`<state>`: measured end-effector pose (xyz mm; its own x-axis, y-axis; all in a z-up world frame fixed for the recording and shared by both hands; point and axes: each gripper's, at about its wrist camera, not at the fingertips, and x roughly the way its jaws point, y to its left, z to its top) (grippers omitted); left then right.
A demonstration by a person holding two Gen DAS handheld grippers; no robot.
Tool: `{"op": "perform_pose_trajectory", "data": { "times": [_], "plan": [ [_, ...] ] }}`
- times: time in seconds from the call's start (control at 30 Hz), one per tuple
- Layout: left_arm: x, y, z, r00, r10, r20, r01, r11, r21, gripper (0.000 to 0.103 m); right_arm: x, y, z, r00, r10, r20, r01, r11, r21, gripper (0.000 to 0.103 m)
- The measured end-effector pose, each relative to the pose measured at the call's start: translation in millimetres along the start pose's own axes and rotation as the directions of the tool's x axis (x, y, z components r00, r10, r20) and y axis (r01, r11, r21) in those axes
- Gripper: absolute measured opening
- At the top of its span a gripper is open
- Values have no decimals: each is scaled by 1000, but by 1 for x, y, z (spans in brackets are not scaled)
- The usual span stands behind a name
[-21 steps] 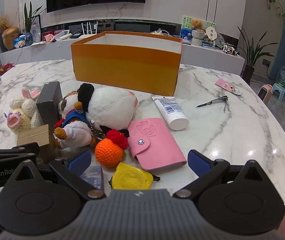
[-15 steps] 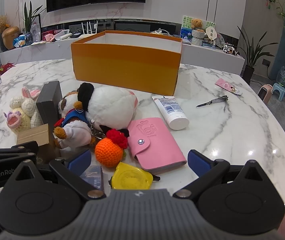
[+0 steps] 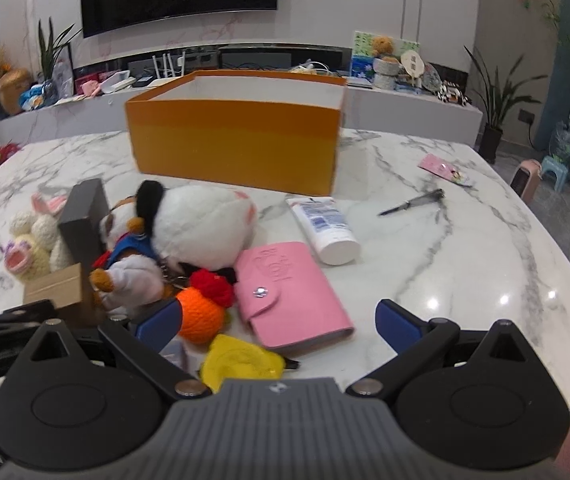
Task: Organize objects
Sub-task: 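Move left gripper toward the cardboard box while right gripper approaches the yellow tape measure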
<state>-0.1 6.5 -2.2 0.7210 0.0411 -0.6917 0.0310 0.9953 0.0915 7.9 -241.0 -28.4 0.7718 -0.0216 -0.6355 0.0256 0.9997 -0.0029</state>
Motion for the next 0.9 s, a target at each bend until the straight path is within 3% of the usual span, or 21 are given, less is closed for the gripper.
{"op": "perform_pose_trajectory", "data": {
  "times": [0.17, 0.47, 0.7, 0.9],
  "plan": [
    [3, 13, -1, 999, -44, -13, 44, 999, -7, 98, 5, -8, -5, 999, -4, -39, 4, 1000, -10, 102],
    [9, 22, -4, 989, -146, -29, 146, 989, 2, 98, 23, 2, -11, 988, 81, -132, -77, 996, 32, 102],
    [19, 3, 7, 983, -182, 30, 176, 975, 136, 98, 27, 1, -13, 986, 72, -147, -65, 997, 50, 102],
    [35, -7, 8, 975, -221, 2, 213, 943, 257, 98, 29, -1, -13, 985, 77, -156, -70, 996, 45, 102]
  ]
}}
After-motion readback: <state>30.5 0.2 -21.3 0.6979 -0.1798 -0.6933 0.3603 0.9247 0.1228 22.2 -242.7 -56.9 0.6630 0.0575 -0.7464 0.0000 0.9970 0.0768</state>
